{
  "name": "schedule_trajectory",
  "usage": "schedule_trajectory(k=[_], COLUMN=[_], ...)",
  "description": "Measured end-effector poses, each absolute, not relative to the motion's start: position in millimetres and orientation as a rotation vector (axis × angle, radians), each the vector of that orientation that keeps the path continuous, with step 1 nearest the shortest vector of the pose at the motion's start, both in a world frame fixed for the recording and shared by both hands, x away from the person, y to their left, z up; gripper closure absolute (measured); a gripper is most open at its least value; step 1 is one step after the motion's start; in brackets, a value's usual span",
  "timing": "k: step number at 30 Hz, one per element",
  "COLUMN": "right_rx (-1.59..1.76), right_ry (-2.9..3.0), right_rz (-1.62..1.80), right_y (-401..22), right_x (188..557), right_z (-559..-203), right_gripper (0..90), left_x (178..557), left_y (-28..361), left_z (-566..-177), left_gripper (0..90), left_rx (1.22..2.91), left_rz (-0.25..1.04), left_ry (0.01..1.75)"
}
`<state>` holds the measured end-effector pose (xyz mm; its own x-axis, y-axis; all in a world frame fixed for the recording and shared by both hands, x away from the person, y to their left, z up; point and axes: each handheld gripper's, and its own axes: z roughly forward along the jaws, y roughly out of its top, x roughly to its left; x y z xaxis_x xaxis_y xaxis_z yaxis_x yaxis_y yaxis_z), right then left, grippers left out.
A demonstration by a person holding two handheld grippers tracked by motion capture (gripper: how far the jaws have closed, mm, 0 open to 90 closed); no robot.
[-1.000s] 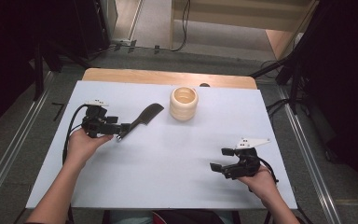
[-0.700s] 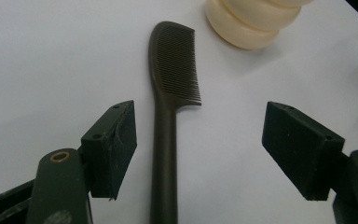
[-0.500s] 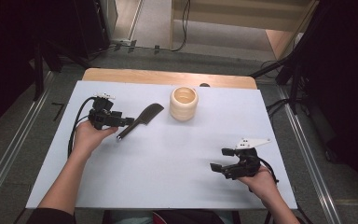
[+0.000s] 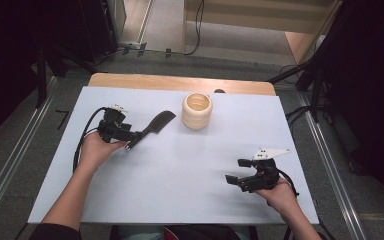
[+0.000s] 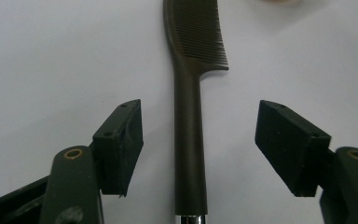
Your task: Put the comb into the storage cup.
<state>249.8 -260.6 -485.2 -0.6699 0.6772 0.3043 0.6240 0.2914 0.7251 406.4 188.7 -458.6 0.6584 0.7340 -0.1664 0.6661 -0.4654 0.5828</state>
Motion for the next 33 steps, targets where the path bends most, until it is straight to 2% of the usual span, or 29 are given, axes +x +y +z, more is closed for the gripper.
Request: schedule_trajectory(k=[7, 14, 22, 28, 33], right_rx=[1.246, 1.245, 1.245, 1.245, 1.247], right_ry=[2.475, 2.477, 2.477, 2.479, 2.482], right_rz=[1.342, 1.341, 1.34, 1.338, 1.332], right_y=[-260.6, -260.5, -260.4, -259.7, -259.0], right_x=[249.8, 249.8, 250.1, 250.1, 250.3], right_z=[-485.3, -485.2, -485.4, -485.9, -486.7], right_gripper=[11.5, 11.5, 11.6, 11.5, 11.6], left_x=[404.1, 403.0, 399.9, 396.2, 395.6], left_y=[185.2, 182.2, 172.0, 160.6, 159.5], left_z=[-464.5, -470.7, -476.0, -475.9, -476.7], left_gripper=[41.5, 54.8, 70.7, 71.5, 72.0], left_rx=[2.314, 2.371, 2.474, 2.53, 2.538], left_rz=[0.161, 0.158, 0.222, 0.302, 0.316], left_ry=[1.084, 1.107, 1.111, 1.133, 1.131])
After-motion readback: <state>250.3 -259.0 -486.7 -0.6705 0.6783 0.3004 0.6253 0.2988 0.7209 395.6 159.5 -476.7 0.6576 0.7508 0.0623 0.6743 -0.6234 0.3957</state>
